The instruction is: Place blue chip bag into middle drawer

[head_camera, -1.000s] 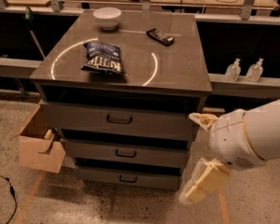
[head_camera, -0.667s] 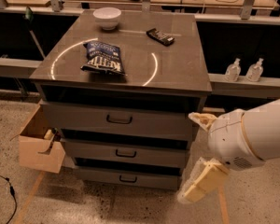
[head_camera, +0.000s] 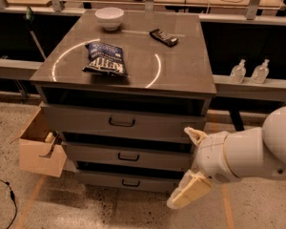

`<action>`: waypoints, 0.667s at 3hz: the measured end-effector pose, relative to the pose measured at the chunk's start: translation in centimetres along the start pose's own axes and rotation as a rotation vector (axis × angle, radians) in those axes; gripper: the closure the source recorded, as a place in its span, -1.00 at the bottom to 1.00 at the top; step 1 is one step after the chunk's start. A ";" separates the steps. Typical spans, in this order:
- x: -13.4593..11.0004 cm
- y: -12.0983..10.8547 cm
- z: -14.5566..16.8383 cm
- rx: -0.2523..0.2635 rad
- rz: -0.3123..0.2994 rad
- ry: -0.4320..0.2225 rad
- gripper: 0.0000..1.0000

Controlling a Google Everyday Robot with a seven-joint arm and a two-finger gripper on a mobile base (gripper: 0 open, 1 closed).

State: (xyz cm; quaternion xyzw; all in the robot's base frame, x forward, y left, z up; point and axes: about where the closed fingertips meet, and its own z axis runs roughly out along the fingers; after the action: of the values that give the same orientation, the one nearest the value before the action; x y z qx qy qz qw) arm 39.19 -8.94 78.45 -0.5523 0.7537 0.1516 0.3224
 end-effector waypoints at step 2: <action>2.4 0.9 7.1 -0.076 -0.074 -0.021 -1.00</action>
Offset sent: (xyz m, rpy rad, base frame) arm 0.0088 0.0370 -0.1090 0.0241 0.0329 0.1634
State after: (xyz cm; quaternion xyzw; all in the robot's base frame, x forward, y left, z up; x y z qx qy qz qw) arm 40.13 -6.28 71.46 -0.5901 0.7230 0.1738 0.3144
